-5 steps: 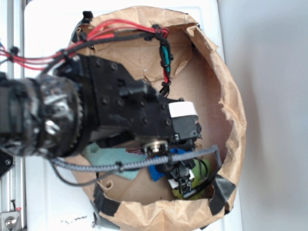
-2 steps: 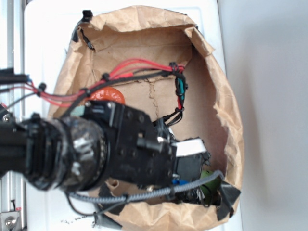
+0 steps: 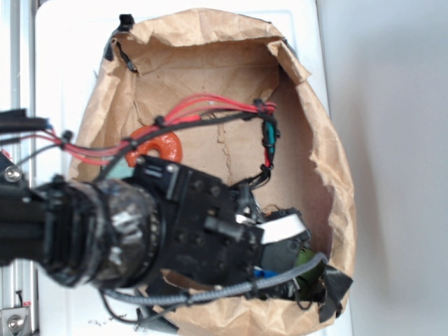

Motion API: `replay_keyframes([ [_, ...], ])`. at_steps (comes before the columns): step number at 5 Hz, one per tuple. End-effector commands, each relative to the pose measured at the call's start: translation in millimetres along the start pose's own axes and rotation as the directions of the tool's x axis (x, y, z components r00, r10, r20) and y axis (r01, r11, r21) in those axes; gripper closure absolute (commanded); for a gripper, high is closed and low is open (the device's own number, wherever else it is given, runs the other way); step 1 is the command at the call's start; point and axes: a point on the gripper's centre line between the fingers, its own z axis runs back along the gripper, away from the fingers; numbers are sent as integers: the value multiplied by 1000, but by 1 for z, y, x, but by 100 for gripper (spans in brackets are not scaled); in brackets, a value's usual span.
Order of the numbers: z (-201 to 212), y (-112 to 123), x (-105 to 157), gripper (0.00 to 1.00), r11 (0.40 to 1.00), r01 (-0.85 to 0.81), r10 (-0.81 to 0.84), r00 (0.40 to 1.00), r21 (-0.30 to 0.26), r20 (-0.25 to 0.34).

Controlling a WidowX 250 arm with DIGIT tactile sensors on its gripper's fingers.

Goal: Grab the blue sponge.

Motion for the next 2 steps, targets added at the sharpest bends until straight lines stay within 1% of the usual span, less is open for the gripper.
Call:
replay_keyframes([
  [1,17,16,10,100,999,-2,3,1000,-38,28],
  [2,33,25,17,100,999,-22,22,1000,-48,12],
])
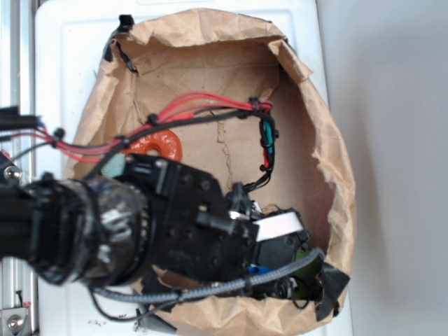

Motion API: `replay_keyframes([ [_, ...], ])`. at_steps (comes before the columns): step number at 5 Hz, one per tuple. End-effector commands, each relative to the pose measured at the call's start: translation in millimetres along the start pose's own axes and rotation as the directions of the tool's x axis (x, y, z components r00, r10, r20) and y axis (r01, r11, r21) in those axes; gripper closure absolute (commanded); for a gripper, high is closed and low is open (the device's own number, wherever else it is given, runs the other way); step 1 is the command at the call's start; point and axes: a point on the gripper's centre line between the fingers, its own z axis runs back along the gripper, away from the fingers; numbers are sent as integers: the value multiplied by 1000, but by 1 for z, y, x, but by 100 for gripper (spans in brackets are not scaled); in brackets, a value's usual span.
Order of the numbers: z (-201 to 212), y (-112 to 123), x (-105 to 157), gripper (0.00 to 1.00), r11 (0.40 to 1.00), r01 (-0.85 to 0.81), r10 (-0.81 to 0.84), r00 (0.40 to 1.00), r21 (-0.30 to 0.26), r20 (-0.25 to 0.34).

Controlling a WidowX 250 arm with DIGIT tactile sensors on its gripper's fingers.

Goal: Grab the blue sponge.

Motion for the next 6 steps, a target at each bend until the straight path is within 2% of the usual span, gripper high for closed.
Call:
replay_keyframes([
  [1,56,27,29,100,997,-71,71,997,43,-1],
  [2,79,38,42,100,979,-153,156,988,132,-12],
  [3,97,49,51,100,961,-214,220,975,178,-15],
  [4,114,61,58,100,890,-374,387,922,261,3],
  [5,127,74,60,100,799,-532,533,842,279,80],
  [6,139,81,63,100,809,-548,542,836,212,88],
])
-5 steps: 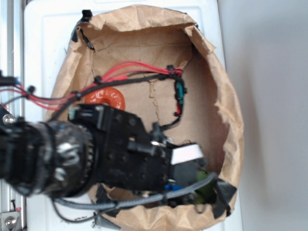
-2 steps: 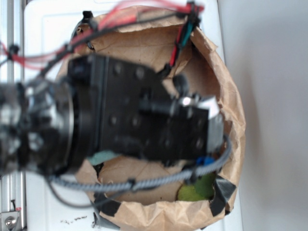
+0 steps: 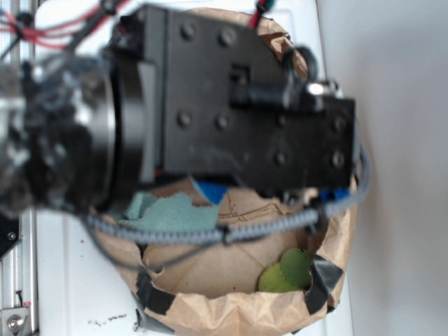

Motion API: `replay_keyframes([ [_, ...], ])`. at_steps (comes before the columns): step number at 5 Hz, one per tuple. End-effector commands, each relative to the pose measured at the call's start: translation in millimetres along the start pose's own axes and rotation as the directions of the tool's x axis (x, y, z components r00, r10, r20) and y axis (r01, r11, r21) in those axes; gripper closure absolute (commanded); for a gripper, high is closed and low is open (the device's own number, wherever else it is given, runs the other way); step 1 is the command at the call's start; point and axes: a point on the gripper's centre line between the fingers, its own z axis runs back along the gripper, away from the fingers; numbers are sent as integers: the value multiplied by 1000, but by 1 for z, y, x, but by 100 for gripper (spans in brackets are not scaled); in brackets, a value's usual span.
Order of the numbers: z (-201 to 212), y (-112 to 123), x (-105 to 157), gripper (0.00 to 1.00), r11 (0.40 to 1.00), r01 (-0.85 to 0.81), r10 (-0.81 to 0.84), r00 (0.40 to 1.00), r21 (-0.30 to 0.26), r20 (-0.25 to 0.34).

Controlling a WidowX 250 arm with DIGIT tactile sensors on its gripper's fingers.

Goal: Grab the blue sponge.

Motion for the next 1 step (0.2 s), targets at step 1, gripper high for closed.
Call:
replay_keyframes([
  [1,40,22,10,100,989,-6,27,990,-147,141],
])
